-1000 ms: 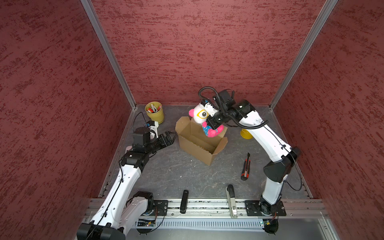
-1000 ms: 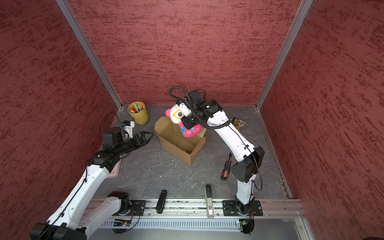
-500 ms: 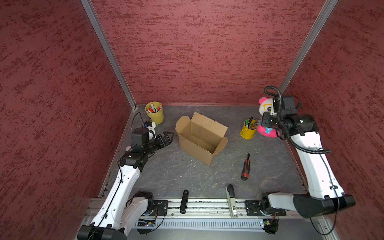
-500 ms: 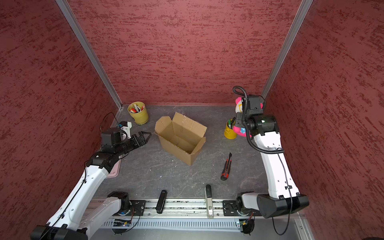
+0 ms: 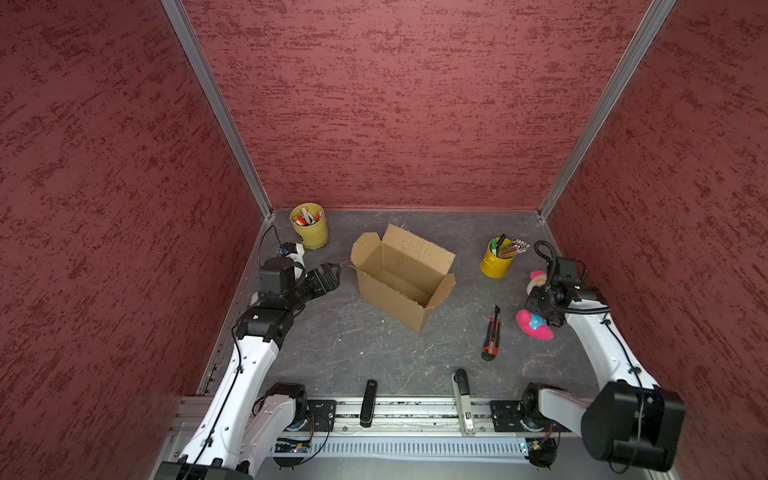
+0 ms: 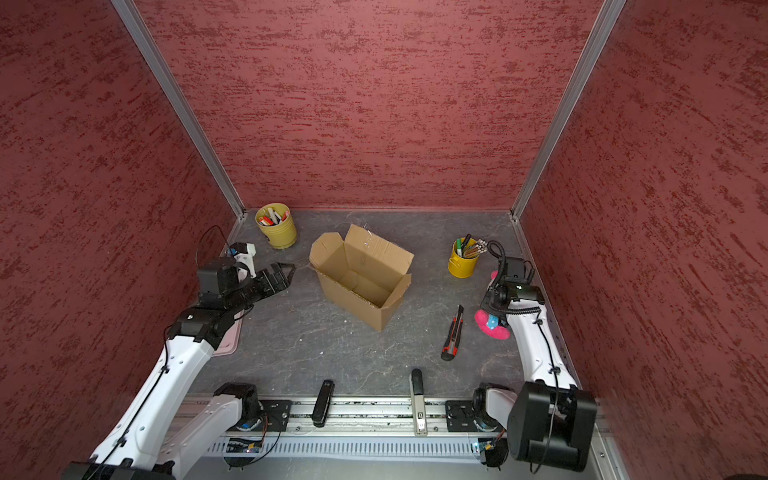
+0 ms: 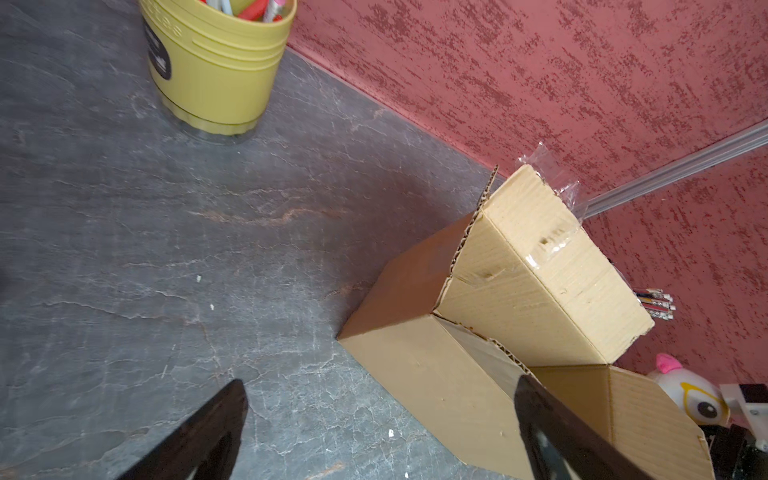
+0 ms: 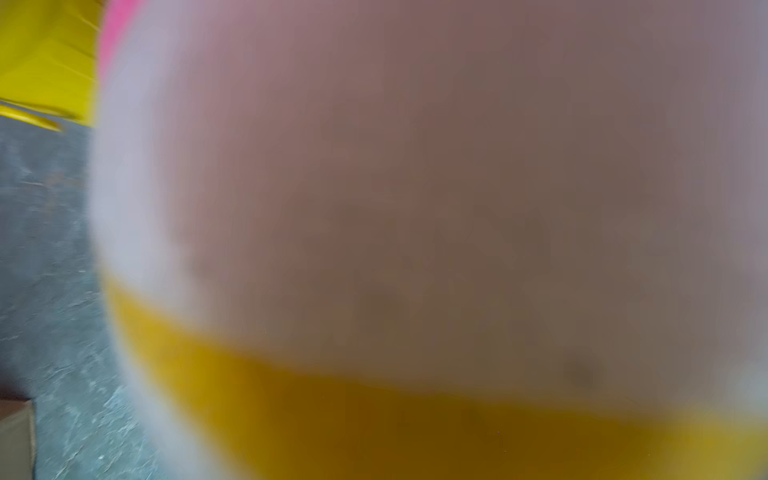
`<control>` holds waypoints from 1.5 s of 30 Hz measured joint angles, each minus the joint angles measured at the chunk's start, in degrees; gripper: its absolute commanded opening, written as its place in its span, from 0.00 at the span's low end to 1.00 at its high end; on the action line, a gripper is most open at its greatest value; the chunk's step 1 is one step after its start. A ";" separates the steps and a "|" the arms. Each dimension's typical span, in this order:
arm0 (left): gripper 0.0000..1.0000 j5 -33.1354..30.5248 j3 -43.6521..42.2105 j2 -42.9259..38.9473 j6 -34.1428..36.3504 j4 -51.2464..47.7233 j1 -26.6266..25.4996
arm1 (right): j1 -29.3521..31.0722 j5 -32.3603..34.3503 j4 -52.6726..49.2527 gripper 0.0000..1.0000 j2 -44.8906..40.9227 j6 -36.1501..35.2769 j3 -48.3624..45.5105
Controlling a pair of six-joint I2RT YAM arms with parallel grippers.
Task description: Unpack the express box
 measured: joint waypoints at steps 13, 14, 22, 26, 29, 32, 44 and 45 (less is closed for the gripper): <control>1.00 -10.86 -4.66 0.42 0.96 2.38 2.19 | -4.48 -8.37 12.70 0.99 13.75 -1.77 -2.54; 1.00 -12.02 -5.40 0.87 0.98 3.04 2.60 | -4.46 -8.41 12.55 0.99 13.35 -1.79 -2.54; 1.00 -20.20 -11.41 3.30 4.61 12.04 4.90 | -4.57 -7.61 7.54 0.99 1.07 -1.33 -0.66; 1.00 -22.67 -14.16 5.01 7.91 17.99 6.23 | -4.57 -6.54 6.75 0.99 -6.82 -0.68 1.05; 1.00 -22.99 -17.90 5.97 10.23 24.33 7.76 | -4.57 -6.51 10.12 0.99 -12.76 -0.52 -0.90; 1.00 -22.95 -21.81 7.76 12.33 31.50 9.05 | -4.55 -7.52 17.79 0.99 -18.16 -0.61 -7.32; 1.00 -15.10 -28.55 28.20 17.53 67.38 9.73 | 0.57 -8.41 60.06 0.99 -23.43 -7.56 -33.86; 0.99 -14.71 -28.55 29.81 17.92 69.77 9.49 | 1.49 -8.07 64.98 0.99 -21.90 -8.44 -35.65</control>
